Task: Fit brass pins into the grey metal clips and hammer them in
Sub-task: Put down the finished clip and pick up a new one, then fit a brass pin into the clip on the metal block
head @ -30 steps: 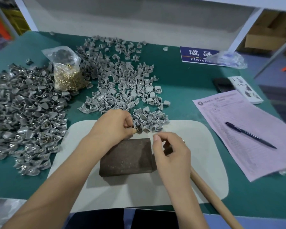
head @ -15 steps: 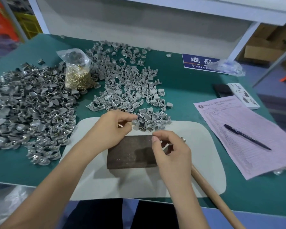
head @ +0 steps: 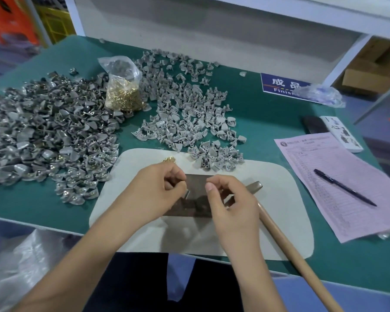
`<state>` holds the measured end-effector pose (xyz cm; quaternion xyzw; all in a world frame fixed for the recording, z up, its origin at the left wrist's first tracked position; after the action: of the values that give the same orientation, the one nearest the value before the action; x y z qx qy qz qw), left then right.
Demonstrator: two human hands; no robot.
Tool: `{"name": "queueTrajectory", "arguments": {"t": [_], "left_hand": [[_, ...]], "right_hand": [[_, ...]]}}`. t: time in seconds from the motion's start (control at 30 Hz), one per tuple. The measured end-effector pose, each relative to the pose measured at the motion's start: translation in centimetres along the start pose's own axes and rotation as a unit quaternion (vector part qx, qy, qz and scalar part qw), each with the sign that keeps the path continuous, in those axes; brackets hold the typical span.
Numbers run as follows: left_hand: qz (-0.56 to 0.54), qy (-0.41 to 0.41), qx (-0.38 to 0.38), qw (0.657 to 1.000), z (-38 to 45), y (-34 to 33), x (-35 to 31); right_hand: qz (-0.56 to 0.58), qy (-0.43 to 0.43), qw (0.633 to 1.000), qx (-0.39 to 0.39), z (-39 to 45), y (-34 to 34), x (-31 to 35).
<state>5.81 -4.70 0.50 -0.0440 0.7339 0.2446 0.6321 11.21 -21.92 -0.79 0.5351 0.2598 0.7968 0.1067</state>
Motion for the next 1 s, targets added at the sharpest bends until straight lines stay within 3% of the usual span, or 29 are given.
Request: {"name": "queueTrajectory", "arguments": {"t": [0.1,0.3,0.43,0.8,1.0], "left_hand": [[0.080,-0.069,-0.006,0.994,-0.2,1.0,-0.4],[0.127,-0.119,0.088,0.981,-0.6,2.2,0.7],[0.114,-0.154,0.063,0.979,-0.8,1.6,0.7],[0.072,-0.138,-0.010,0.988,-1.0,1.1,1.5],[0.058,-0.142,-0.006,0.988,-1.0,1.2,1.2]], "right_hand": [[-0.006,0.000,1.000,0.008,-0.2,-0.1,-0.1],[-0.056,0.031,0.998,0.015,-0.1,0.0,0.6],[-0.102,0.058,0.993,0.032,0.2,-1.0,1.7],[-0.249,0.073,0.961,0.097,1.4,-1.9,2.7],[-0.361,0.140,0.907,0.166,2.8,-1.5,4.3]]}}
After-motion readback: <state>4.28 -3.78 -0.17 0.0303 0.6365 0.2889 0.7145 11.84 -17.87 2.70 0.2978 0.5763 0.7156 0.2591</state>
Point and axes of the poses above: each hand's wrist, its own z-axis towards the middle knuckle, its own y-axis out of the back of the hand, x = y × z, the point moved 3 cm from there along z, towards the middle knuckle, and after that the axes turned 11 degrees about -z, right-handed, at the moved point
